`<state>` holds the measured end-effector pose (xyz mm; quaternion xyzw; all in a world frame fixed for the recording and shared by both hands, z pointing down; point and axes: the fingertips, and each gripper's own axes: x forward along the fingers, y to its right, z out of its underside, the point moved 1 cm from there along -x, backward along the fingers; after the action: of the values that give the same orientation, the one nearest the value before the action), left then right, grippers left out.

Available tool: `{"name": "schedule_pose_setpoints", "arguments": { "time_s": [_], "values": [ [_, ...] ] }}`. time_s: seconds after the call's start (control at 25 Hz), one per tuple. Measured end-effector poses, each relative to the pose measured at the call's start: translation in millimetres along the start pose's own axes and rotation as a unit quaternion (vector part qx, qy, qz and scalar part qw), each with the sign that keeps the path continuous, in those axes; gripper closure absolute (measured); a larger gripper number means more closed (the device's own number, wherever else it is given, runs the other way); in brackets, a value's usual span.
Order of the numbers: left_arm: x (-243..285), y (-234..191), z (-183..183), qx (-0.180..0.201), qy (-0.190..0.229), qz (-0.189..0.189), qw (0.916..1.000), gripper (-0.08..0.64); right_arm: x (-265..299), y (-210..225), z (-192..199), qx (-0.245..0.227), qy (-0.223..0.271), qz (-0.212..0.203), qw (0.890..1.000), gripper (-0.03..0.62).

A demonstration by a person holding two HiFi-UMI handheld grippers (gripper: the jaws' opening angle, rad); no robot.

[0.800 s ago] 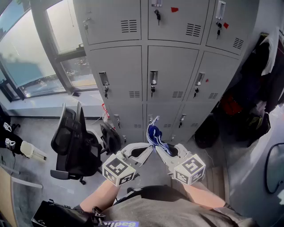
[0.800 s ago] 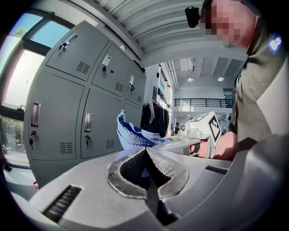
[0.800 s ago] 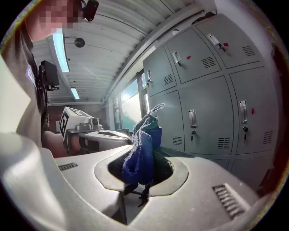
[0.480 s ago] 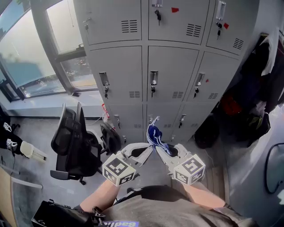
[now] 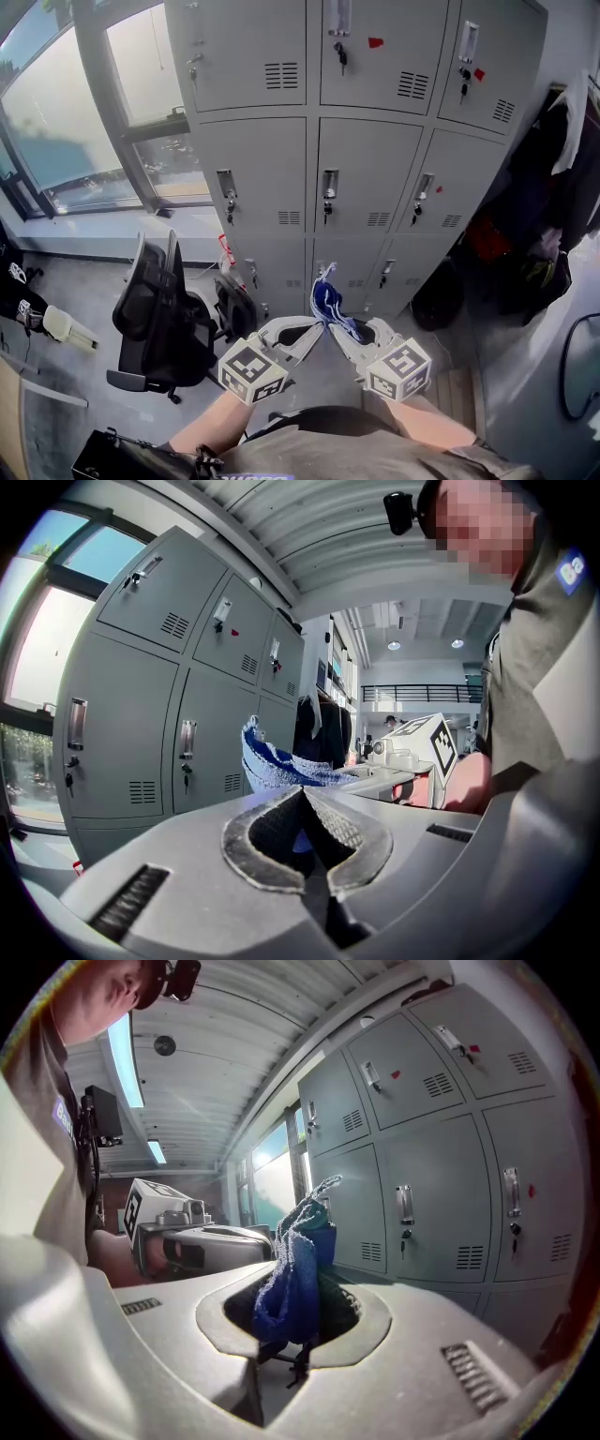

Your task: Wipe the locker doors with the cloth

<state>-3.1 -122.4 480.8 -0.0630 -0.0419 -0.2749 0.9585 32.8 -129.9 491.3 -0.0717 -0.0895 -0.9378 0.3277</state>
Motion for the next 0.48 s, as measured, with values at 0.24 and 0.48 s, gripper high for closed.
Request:
{"name": "schedule_pose_setpoints", "arguments": {
  "time_s": [0.24, 0.48],
  "values": [
    [-6, 0, -17, 0.018, 0.007, 0.012, 0.9998, 0.551, 10, -8, -12, -0.033, -0.011, -0.005, 0.999, 0.506],
    [-19, 1, -28, 0.027, 0.014, 0.024, 0.9993, 0.551, 19, -20, -22, -0.066, -0.019, -0.011, 0.998, 0.506]
  ]
}}
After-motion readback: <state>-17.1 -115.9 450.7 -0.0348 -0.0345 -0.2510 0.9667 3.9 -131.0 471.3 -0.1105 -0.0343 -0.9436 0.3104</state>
